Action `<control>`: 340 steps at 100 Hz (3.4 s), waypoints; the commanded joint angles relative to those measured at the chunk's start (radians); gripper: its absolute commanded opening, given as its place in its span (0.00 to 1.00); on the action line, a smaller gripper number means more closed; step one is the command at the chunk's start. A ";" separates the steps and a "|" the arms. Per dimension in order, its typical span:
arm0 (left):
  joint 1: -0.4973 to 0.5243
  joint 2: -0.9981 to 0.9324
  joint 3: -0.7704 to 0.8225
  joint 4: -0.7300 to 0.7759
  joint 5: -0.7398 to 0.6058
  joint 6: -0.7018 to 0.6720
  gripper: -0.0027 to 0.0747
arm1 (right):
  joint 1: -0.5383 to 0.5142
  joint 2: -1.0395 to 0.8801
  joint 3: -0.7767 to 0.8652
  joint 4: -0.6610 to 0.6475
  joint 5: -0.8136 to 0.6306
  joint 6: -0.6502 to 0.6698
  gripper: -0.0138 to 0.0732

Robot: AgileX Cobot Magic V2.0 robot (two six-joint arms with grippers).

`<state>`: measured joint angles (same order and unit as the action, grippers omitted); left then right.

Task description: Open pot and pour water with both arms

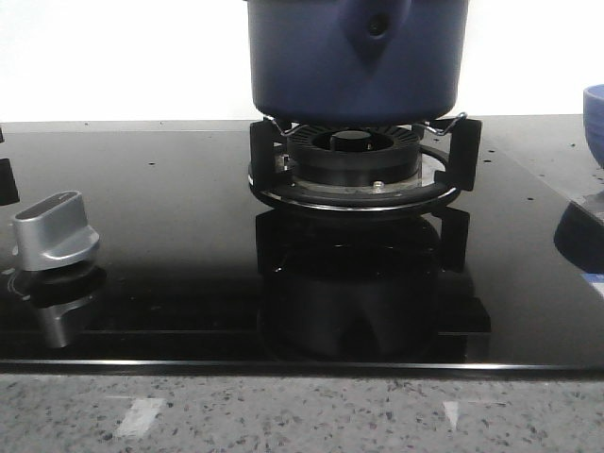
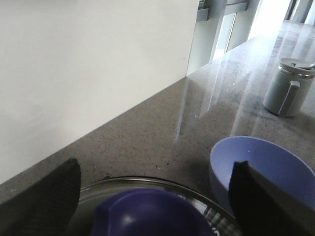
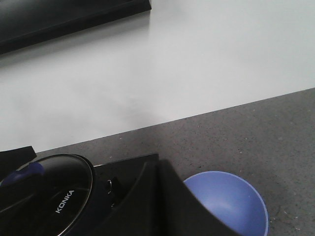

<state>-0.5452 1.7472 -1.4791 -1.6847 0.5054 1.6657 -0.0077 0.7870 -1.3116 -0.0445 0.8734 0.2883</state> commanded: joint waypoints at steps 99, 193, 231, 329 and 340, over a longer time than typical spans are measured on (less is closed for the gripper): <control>-0.004 -1.039 0.796 0.002 -0.637 0.012 0.01 | 0.032 -0.621 0.775 -0.061 -0.608 -0.183 0.07; -0.004 -1.525 1.144 -0.006 -0.731 0.012 0.01 | 0.032 -0.794 0.964 -0.059 -0.652 -0.183 0.07; -0.004 -1.525 1.144 -0.006 -0.731 0.012 0.01 | 0.032 -0.794 0.964 -0.059 -0.652 -0.183 0.07; 0.429 -1.710 1.443 1.478 -0.486 -1.411 0.01 | 0.032 -0.794 0.964 -0.059 -0.652 -0.183 0.07; 0.442 -1.710 1.482 1.478 -0.476 -1.513 0.01 | 0.032 -0.794 0.964 -0.059 -0.652 -0.183 0.07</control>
<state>-0.1128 0.0279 0.0013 -0.2040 0.1143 0.2387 0.0222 -0.0132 -0.3243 -0.0897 0.3046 0.1138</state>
